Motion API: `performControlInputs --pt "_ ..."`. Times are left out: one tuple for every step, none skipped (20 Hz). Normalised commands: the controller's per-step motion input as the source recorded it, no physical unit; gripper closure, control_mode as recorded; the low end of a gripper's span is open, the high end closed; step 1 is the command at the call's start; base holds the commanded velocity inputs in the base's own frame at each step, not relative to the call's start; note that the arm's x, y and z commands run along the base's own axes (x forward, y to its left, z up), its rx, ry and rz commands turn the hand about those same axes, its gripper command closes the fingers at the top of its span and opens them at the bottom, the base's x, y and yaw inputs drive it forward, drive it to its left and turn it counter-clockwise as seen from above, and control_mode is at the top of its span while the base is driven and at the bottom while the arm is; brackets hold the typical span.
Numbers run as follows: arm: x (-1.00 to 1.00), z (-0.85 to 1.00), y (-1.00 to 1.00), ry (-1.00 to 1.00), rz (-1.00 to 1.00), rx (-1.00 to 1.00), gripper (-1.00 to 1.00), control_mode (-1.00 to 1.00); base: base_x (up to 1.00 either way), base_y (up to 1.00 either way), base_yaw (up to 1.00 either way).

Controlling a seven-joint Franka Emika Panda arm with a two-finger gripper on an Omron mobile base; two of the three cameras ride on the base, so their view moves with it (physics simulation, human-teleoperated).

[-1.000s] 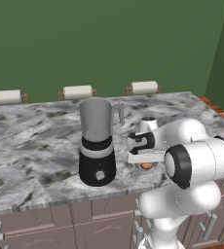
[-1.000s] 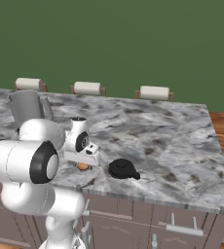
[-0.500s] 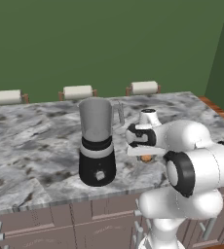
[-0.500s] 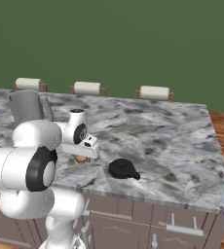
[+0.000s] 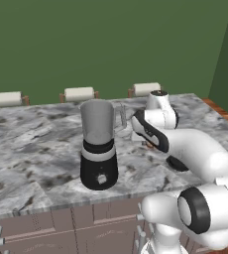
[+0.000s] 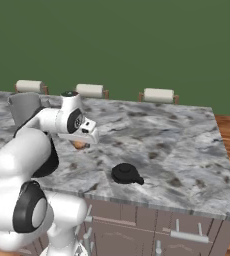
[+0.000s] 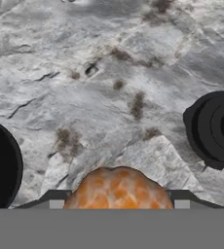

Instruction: Open the blender lid, put the tangerine in the blender, close the lid, and start the blender.

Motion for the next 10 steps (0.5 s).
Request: performControlInputs --pt "-0.05 1.0 0.0 -0.12 0.0 0.0 1.0 -1.0 0.0 0.0 0.0" --pt "-0.05 1.0 0.0 -0.12 0.0 0.0 1.0 -1.0 0.0 0.0 0.0" --pt "-0.1 1.0 0.0 -0.14 0.0 0.0 1.0 -1.0 0.0 0.0 0.0" --pt "-0.1 1.0 0.0 -0.14 0.0 0.0 1.0 -1.0 0.0 0.0 0.0" --pt "-0.08 1.0 0.0 -0.15 0.0 0.0 1.0 -1.0 0.0 0.0 0.0" --pt "-0.07 1.0 0.08 -0.13 0.0 0.0 1.0 -1.0 0.0 0.0 0.0" --pt "-0.07 1.0 0.11 -0.13 0.0 0.0 1.0 -1.0 0.0 0.0 0.0" --pt "-0.07 1.0 0.17 -0.13 0.0 0.0 1.0 -1.0 0.0 0.0 0.0" --pt "-0.09 1.0 0.27 -0.12 0.0 0.0 1.0 -1.0 0.0 0.0 0.0" --pt "-0.1 1.0 0.33 -0.13 0.0 0.0 1.0 -1.0 0.0 0.0 0.0"
